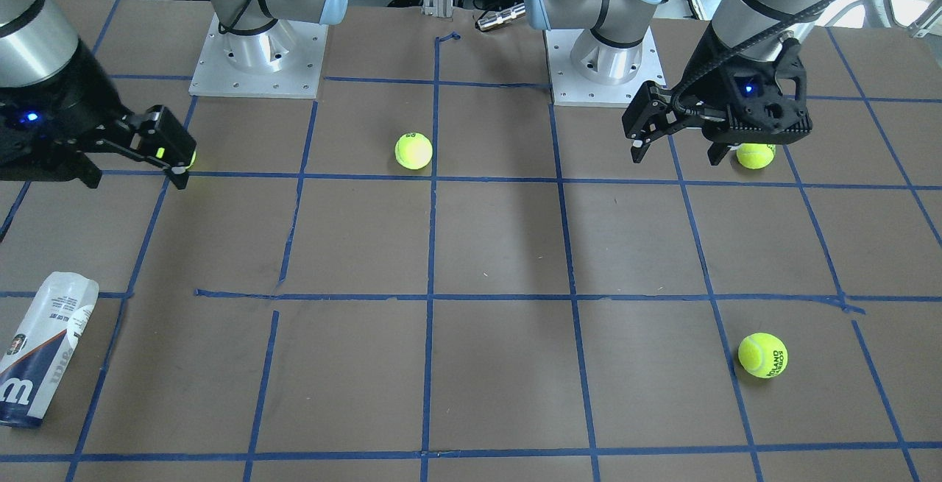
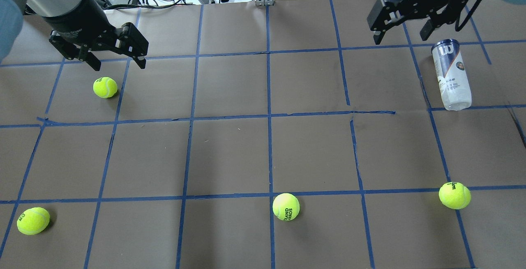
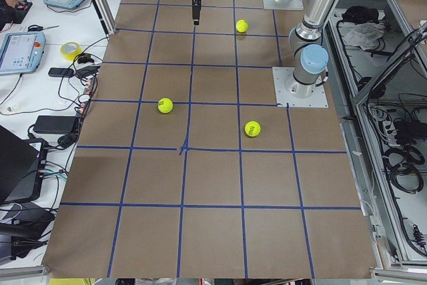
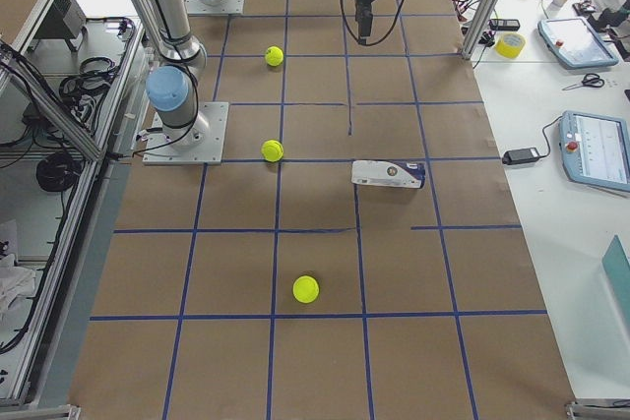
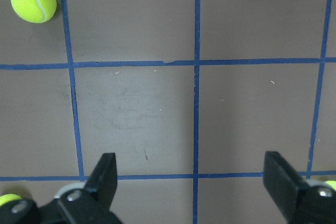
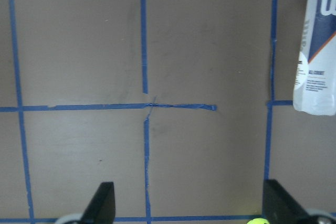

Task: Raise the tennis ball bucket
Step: 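Move the right gripper down around the upright Wilson tennis ball can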

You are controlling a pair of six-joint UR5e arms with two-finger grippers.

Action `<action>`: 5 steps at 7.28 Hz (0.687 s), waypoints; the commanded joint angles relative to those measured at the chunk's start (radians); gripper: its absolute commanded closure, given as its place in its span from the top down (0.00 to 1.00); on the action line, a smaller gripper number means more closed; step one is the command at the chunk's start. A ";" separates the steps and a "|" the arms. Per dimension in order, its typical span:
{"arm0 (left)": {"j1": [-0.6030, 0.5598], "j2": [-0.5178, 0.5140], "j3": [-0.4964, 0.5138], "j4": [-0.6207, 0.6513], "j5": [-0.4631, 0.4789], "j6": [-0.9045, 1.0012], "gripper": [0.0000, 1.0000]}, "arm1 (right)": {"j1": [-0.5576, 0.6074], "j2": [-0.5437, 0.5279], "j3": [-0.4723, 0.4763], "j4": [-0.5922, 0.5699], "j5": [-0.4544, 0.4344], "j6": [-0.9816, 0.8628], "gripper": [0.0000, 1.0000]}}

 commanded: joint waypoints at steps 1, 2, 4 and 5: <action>-0.001 0.000 -0.002 0.000 0.002 -0.001 1.00 | -0.148 0.128 -0.004 -0.139 -0.046 -0.015 1.00; -0.002 0.000 -0.002 0.000 -0.001 -0.004 1.00 | -0.196 0.179 -0.007 -0.171 -0.042 -0.017 1.00; -0.002 0.000 -0.002 0.000 0.008 -0.004 1.00 | -0.223 0.338 -0.005 -0.319 -0.064 -0.051 1.00; -0.002 -0.002 0.000 0.000 0.010 -0.009 1.00 | -0.239 0.395 0.005 -0.373 -0.066 -0.073 1.00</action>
